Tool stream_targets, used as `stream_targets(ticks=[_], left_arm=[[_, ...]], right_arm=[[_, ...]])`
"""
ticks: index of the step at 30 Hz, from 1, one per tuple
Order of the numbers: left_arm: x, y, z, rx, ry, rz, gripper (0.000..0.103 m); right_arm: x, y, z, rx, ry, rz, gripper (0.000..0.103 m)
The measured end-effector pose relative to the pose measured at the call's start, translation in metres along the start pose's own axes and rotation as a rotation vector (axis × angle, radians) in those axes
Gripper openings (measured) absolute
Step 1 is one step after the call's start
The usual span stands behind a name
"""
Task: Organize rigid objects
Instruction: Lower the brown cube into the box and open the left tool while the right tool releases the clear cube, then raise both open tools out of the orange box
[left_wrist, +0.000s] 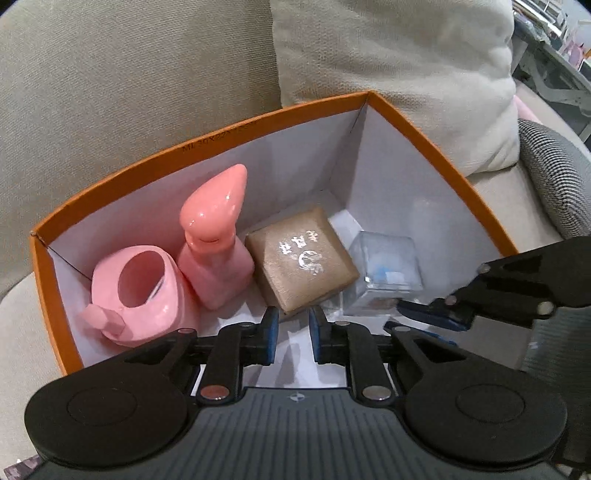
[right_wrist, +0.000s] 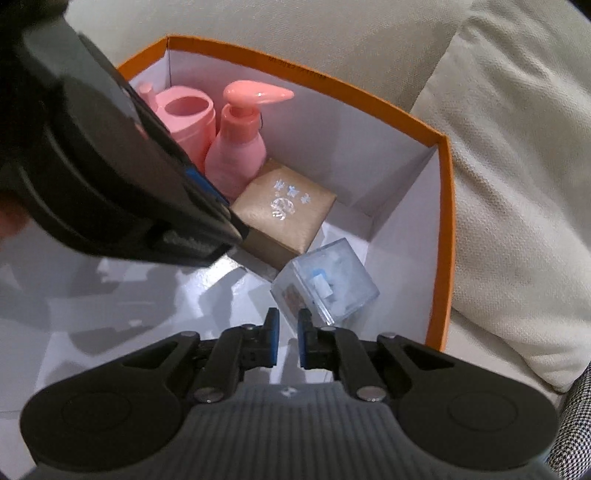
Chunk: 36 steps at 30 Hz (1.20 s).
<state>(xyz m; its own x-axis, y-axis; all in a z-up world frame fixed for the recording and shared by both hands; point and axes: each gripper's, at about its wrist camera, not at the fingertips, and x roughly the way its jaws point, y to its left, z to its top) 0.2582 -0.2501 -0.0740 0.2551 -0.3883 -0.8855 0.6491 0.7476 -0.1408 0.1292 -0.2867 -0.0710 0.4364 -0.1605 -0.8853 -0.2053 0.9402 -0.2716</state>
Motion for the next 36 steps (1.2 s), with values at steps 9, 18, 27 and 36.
stream_targets(ticks=[9, 18, 27, 36], left_arm=[[-0.003, 0.004, -0.006, -0.016, 0.005, -0.027, 0.019], [0.001, 0.008, -0.001, -0.046, 0.01, -0.056, 0.019], [0.011, 0.01, 0.007, -0.087, 0.007, -0.115, 0.018], [0.019, 0.012, 0.02, -0.115, 0.002, -0.12, 0.018]], right_arm=[[0.008, 0.022, -0.008, -0.206, 0.042, -0.144, 0.008], [0.027, 0.034, 0.002, -0.262, 0.022, -0.28, 0.008], [0.021, 0.044, -0.018, -0.39, -0.023, -0.286, 0.008], [0.026, 0.047, -0.019, -0.496, -0.051, -0.322, 0.008]])
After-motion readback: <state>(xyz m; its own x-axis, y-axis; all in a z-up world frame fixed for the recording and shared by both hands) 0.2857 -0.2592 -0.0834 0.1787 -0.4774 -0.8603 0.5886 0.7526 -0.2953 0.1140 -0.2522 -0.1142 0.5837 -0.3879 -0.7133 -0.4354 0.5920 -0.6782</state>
